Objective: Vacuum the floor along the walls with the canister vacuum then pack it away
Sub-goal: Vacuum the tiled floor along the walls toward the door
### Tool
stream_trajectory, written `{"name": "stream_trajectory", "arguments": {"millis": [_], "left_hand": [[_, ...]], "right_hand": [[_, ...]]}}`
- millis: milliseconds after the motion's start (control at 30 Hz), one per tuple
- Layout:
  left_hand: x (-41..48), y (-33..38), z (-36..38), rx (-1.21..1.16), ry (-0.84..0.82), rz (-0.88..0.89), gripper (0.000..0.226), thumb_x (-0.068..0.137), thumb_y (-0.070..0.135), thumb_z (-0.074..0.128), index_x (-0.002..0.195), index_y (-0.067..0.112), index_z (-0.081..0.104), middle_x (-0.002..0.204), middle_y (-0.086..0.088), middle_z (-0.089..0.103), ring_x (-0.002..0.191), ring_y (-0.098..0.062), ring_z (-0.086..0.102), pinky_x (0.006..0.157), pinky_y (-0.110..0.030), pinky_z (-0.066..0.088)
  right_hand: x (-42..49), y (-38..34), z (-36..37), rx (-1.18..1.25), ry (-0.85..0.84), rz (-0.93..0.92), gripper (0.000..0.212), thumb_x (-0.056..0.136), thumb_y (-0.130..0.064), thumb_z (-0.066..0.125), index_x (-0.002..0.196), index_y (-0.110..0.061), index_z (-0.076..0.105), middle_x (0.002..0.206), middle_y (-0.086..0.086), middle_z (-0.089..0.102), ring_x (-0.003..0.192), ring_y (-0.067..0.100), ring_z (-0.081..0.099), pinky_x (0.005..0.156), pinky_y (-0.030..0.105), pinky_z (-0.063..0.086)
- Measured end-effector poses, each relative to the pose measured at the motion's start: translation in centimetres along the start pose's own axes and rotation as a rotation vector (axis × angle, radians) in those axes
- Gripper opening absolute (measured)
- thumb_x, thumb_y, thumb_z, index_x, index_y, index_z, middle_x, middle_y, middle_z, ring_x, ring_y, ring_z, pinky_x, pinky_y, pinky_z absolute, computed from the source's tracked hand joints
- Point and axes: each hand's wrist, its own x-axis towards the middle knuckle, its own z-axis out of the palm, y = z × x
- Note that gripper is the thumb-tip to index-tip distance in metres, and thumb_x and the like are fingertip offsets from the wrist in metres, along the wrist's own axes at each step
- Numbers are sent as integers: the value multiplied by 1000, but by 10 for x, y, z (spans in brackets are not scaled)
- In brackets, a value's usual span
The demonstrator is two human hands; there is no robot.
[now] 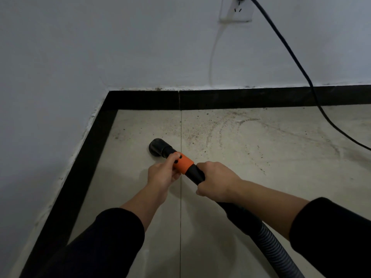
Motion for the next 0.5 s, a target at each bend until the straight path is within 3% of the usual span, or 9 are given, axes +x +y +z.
{"name": "stream_trajectory", "arguments": {"millis": [267, 400, 500], "left_hand": [[11, 11, -24, -54, 85, 25, 22, 84, 26, 75, 88, 9, 61, 105, -15, 68, 94, -20, 68, 69, -23, 54], [17, 16, -40, -77, 122, 28, 30, 84, 26, 74, 101, 5, 62, 102, -15, 69, 89, -19, 69, 70, -26, 55], [24, 18, -54, -59, 150, 39, 29, 84, 28, 74, 101, 8, 63, 103, -15, 70, 91, -21, 69, 73, -28, 55]], "right_hand": [[21, -24, 5, -18, -29, -68, 16, 80, -16, 62, 88, -21, 50, 75, -1, 53, 65, 16, 52, 52, 24, 37], [31, -37, 9, -45, -30, -111, 16, 80, -16, 60, 91, -20, 50, 74, -2, 51, 63, 15, 50, 51, 24, 36], [38, -49, 15, -56, -41, -144, 15, 80, -16, 59, 89, -20, 47, 72, -2, 49, 59, 12, 47, 50, 24, 34]]}}
